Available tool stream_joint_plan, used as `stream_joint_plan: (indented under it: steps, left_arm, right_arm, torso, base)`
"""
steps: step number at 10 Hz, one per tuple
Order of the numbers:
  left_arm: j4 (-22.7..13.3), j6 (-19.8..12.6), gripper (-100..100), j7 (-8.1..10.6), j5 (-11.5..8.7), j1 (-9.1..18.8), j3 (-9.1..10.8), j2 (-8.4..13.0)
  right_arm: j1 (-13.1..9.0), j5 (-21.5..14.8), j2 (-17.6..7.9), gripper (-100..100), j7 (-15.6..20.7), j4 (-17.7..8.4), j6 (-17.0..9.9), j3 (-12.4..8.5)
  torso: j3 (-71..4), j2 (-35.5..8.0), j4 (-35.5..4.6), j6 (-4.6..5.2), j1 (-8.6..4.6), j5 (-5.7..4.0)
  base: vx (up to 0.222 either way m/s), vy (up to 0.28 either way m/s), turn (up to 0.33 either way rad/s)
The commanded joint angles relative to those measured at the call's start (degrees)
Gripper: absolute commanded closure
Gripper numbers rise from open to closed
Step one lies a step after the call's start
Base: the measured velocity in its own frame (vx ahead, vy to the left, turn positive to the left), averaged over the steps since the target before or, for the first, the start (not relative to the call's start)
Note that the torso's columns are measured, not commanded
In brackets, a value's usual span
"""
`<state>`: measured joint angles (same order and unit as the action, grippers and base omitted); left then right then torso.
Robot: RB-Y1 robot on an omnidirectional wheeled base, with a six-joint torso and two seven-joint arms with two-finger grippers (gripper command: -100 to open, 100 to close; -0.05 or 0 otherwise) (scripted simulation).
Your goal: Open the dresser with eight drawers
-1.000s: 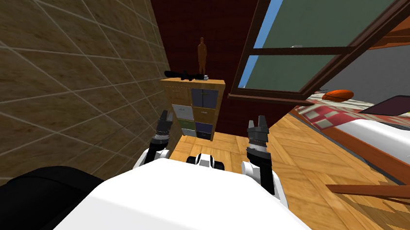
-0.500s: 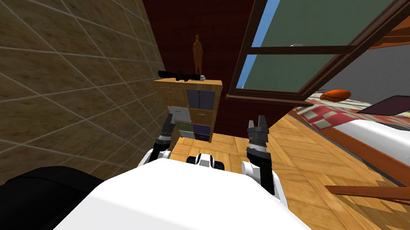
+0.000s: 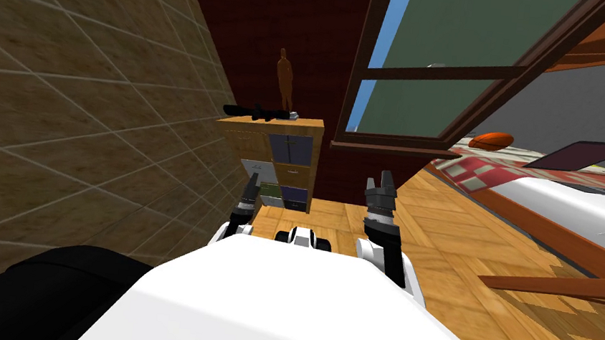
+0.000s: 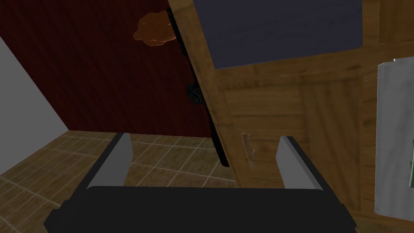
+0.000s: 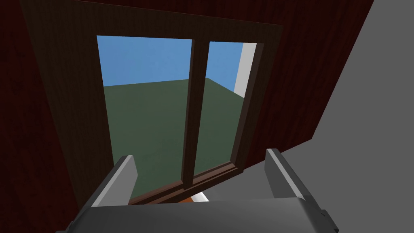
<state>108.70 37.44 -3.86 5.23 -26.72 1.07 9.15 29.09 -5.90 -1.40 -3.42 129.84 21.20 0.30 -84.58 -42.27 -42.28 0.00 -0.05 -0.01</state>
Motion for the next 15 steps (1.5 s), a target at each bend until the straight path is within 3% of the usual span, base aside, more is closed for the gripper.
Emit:
stream_joint_plan:
  steps: [1,10,15]
  left_arm:
    - [-3.02,0.25,-100,-0.49,0.37,0.71,-0.36,-0.35]
    - [-14.81,1.32,-100,-1.75,1.45,3.02,-1.21,-1.20]
    - [-21.58,1.94,-100,-2.47,2.07,4.34,-1.70,-2.98]
  right_arm:
    - [0.00,0.00,0.00,0,0.00,0.00,0.00,0.00]
    - [0.00,0.00,0.00,0,0.00,0.00,0.00,0.00]
    - [0.00,0.00,0.00,0,0.00,0.00,0.00,0.00]
  torso:
    - [0.01,-0.01,-0.01,0.00,0.03,0.00]
    - [-0.01,0.01,0.00,0.00,0.02,0.00]
    - [0.04,-0.06,-0.02,0.00,0.04,0.01]
  base:
    - [0.086,-0.025,-0.029]
    - [0.085,-0.033,-0.033]
    - [0.098,-0.035,-0.034]
